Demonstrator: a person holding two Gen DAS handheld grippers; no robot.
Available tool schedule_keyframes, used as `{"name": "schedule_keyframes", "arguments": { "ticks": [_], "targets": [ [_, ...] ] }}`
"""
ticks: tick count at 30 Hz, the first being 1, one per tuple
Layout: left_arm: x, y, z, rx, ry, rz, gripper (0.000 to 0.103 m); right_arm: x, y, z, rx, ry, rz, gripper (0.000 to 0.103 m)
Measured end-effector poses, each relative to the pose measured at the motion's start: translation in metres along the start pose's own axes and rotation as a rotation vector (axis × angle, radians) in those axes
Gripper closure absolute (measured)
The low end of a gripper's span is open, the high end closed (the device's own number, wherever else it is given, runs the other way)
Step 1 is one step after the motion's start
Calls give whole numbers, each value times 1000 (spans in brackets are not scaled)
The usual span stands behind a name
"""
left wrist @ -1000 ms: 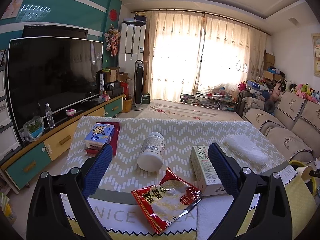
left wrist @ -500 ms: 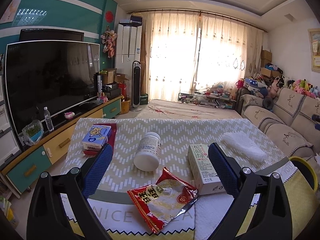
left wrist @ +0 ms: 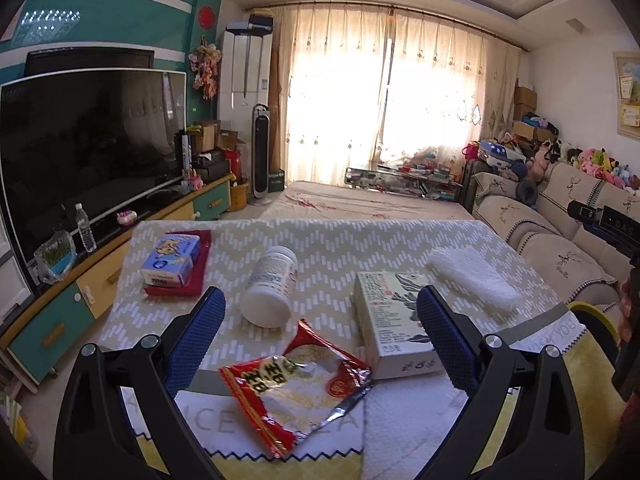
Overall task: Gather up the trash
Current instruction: 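Reach the left gripper to the printed tea box and grasp it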
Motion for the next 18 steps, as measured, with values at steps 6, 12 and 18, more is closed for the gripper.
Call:
{"name": "schedule_keyframes", "arguments": {
  "ticks": [6,12,18],
  "targets": [
    [35,-25,57,108,-44,-168,7,1,-5,5,36,9,-20,41],
    [71,-30,85,125,-16,-297,7,7,-10,4,42,19,-43,41],
    [99,-37,86,156,50,-392,7,12,-16,-2,43,39,-69,41]
  ]
}}
Point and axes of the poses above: each gripper's, at about its wrist camera, not at the fingertips, and x roughly the way its jaws point, z to its right, y to its top, the point moved 10 cm from there along x, roughly the way its jaws point, and after that the axes turned 4 degrees about -x, right-handed, at the moved point
